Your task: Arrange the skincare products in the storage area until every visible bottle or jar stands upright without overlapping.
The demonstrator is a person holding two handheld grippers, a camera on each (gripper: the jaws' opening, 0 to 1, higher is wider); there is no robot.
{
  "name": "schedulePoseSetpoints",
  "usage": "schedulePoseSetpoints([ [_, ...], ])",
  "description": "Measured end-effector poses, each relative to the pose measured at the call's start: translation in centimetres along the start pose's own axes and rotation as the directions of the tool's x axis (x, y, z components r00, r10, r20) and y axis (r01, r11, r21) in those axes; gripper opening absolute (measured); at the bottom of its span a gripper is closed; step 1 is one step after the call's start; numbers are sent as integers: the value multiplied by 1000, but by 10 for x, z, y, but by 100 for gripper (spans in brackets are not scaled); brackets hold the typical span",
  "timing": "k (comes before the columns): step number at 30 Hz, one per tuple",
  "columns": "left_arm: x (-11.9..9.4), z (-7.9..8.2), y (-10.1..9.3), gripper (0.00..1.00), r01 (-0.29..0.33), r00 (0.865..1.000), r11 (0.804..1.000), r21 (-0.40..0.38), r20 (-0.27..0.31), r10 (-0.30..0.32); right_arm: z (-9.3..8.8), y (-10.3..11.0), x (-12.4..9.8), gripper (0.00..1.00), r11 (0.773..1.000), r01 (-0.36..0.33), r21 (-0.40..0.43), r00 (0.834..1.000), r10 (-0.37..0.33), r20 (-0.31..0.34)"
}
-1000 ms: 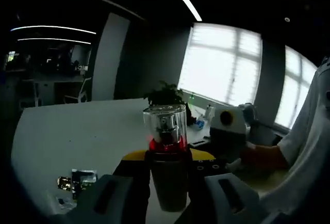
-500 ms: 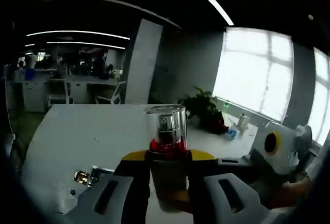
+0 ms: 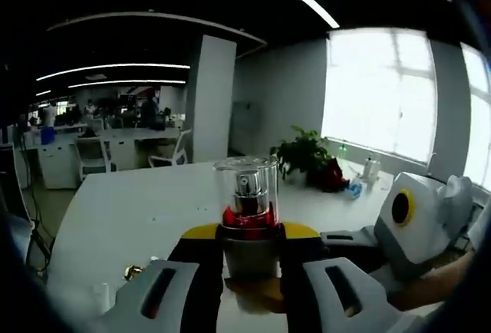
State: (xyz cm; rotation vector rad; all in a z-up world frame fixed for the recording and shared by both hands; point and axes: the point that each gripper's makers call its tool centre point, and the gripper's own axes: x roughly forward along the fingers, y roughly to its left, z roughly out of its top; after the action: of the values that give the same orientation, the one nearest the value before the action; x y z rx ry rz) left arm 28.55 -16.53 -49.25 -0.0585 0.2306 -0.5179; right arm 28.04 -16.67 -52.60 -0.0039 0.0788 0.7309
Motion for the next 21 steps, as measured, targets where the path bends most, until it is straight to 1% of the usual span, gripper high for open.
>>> schedulePoseSetpoints([
  [1, 0, 0, -1, 24, 4, 1000, 1000, 0, 1, -4, 0, 0, -1, 26, 1000, -8, -17, 1000, 8, 4],
  [3, 0, 1, -2, 24, 10, 1000, 1000, 4, 4, -10, 1, -2, -2, 26, 1000, -19, -16, 1000, 19, 7],
  [7, 1, 3, -6, 24, 35, 999, 999, 12, 9, -35, 2, -1, -4, 26, 996, -69, 56, 997, 68, 26],
  [10, 1, 4, -10, 24, 64, 998, 998, 18, 10, -64, 1, -3, -6, 25, 993, -87, 82, 996, 84, 40],
  [11, 1, 4, -13, 24, 82, 997, 996, 30, 12, -83, 0, -4, -6, 25, 991, -96, 92, 995, 93, 43],
  [12, 1, 4, -14, 24, 94, 995, 995, 27, 11, -95, -1, -4, -7, 25, 987, -112, 119, 993, 107, 47],
  [13, 1, 4, -15, 24, 113, 993, 993, 22, 14, -113, -1, -4, -8, 25, 985, -121, 123, 992, 115, 56],
  [14, 1, 5, -17, 24, 126, 992, 992, 24, 18, -126, 1, -2, -9, 25, 976, -155, 151, 986, 144, 80],
  [15, 1, 6, -18, 25, 140, 990, 990, 24, 22, -140, 2, -2, -11, 25, 970, -174, 173, 983, 160, 92],
  [16, 1, 6, -22, 25, 165, 986, 986, 22, 20, -166, 3, 0, -13, 25, 967, -203, 155, 977, 189, 101],
  [17, 0, 7, -23, 25, 177, 984, 984, 26, 19, -178, 4, 1, -14, 25, 963, -213, 167, 975, 197, 106],
  [18, -1, 8, -24, 26, 183, 983, 983, 36, 24, -183, 5, 2, -16, 25, 954, -236, 183, 969, 217, 118],
  [19, -2, 9, -27, 26, 204, 978, 978, 46, 29, -206, 6, 3, -18, 25, 949, -254, 185, 964, 233, 125],
  [20, -3, 10, -28, 27, 219, 975, 975, 42, 30, -220, 7, 4, -18, 25, 939, -279, 201, 957, 255, 139],
  [21, -4, 11, -31, 27, 247, 968, 968, 49, 31, -249, 8, 6, -20, 25, 929, -302, 214, 950, 274, 150],
])
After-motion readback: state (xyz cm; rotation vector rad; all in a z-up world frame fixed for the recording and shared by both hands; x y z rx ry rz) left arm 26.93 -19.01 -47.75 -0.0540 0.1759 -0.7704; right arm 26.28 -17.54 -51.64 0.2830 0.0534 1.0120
